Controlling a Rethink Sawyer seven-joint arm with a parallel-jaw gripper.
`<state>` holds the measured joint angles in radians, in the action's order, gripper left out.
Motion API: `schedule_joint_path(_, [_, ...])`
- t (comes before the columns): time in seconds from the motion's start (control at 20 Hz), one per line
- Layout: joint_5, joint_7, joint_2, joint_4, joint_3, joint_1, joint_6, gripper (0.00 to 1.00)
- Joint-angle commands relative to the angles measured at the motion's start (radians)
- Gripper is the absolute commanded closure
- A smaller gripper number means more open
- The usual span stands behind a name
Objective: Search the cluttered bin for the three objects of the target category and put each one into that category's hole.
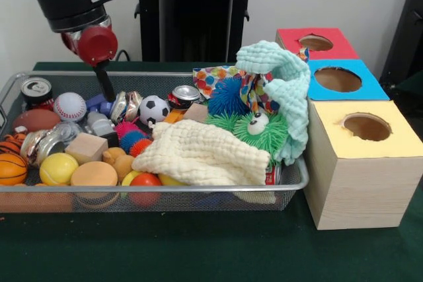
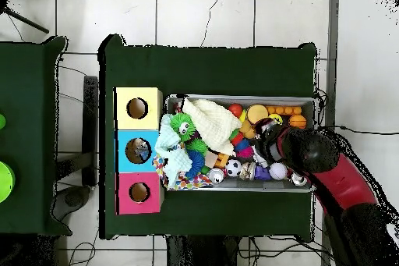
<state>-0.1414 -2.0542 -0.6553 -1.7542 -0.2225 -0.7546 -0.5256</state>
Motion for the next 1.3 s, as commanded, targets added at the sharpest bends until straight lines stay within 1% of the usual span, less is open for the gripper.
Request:
schedule_joint_path(0.05, [-0.033, -0.130, 0.072, 0.088, 0.046, -0.019, -0.065, 1.00])
schedule_joint_path(0.2, [-0.010, -0.093, 0.125, 0.124, 0.056, -0.037, -0.047, 1.00])
schedule_joint_path(0.3, [-0.004, -0.082, 0.146, 0.139, 0.057, -0.043, -0.053, 1.00])
schedule_joint_path(0.55, [0.011, -0.095, 0.126, 0.145, 0.102, -0.028, -0.093, 1.00])
schedule_joint_path(0.7, [0.019, -0.060, 0.148, 0.152, 0.110, -0.055, -0.117, 1.00])
schedule_joint_path(0.9, [0.013, -0.029, 0.182, 0.103, 0.084, -0.115, -0.066, 1.00])
schedule_joint_path(0.95, [0.015, -0.018, 0.195, 0.098, 0.072, -0.130, -0.047, 1.00])
schedule_joint_path(1.05, [0.029, 0.020, 0.204, 0.091, 0.044, -0.155, -0.042, 1.00])
schedule_joint_path(1.1, [0.034, 0.007, 0.204, 0.083, 0.040, -0.160, -0.018, 0.00])
schedule_joint_path(1.25, [0.040, 0.016, 0.201, 0.061, 0.022, -0.178, 0.018, 0.00])
schedule_joint_path(1.3, [0.047, 0.018, 0.201, 0.061, 0.024, -0.179, 0.017, 0.00])
